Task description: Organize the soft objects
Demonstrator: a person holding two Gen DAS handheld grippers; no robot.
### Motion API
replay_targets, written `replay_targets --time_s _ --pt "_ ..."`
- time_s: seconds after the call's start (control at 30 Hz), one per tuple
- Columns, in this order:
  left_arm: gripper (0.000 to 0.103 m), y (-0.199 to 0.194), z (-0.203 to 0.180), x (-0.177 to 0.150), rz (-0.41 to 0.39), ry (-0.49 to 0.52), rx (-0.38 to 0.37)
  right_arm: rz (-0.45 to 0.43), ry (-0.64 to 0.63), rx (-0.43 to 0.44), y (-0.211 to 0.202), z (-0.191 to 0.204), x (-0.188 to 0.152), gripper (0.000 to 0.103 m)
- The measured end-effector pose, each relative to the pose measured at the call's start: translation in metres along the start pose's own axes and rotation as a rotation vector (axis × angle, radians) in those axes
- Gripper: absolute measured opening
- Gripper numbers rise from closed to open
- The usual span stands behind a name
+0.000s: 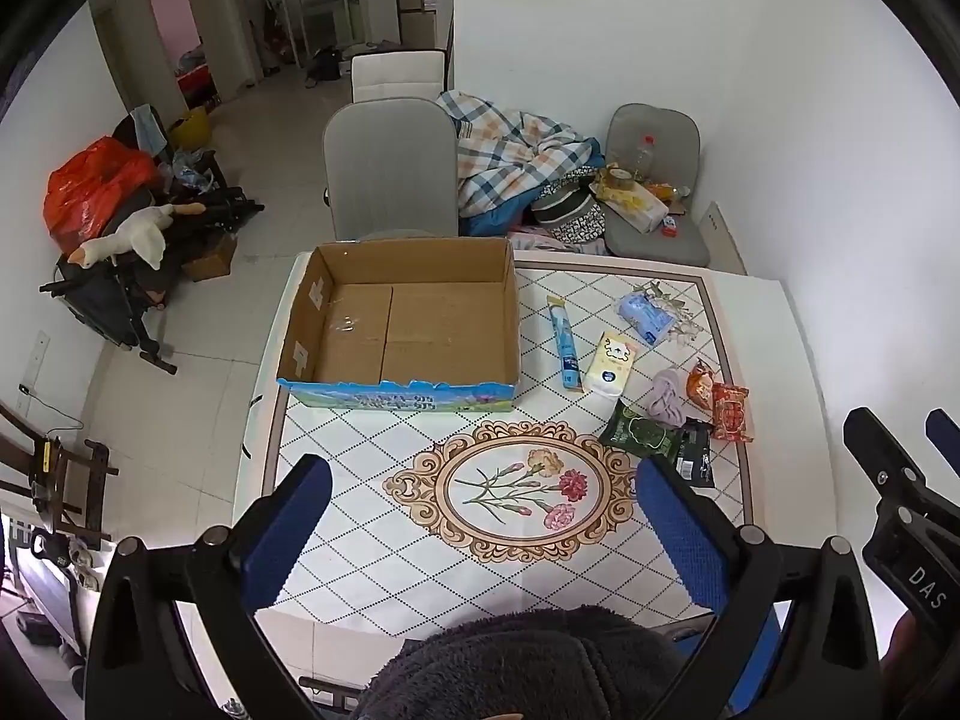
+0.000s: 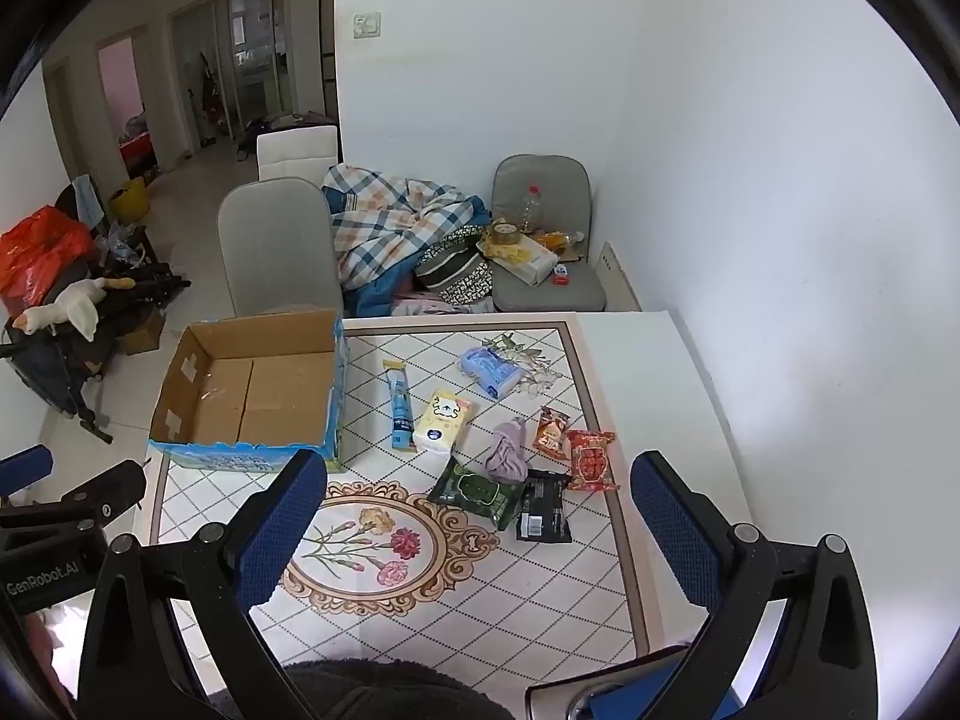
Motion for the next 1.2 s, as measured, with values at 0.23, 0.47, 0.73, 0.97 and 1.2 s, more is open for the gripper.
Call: replay_targets --time_s 0.23,0.47,0.73,0.97,1.2 --pt "0.103 -0.0005 0.0024 0.0009 0.007 0.001 -0.004 0.000 0.000 -0.002 -0.0006 0.0011 -0.0006 0.103" --pt "0.103 0.0012 0.0020 0.0019 0.007 0.003 -0.002 -0.003 0.000 -0.001 -0.0014 0.0030 0.0009 0.103" --pt "0.103 0.0025 0.0005 0.0030 0.003 0.010 0.000 -0.006 -0.004 -0.002 -0.0029 0.0039 0.0011 0.103" --pt "0.103 0.0045 -0.0017 0.0007 0.011 0.017 -0.006 -0.004 -0.005 -0.003 -0.0030 0.0043 0.0014 0.103" --pt "0.103 0.0040 -0.0017 0.0010 -0.002 0.017 -0.002 -0.002 0.001 0.003 -0.0034 0.0034 0.0008 0.103"
Point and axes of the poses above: each gripper's, at about its wrist camera, not at the fingertips, and y roughly the way its jaws point, z to its left, x to its top, the point moved 3 cm from there along y, roughly the way its jaws point, and after that the axes turned 5 degrees about y, right-handed, at the moved point
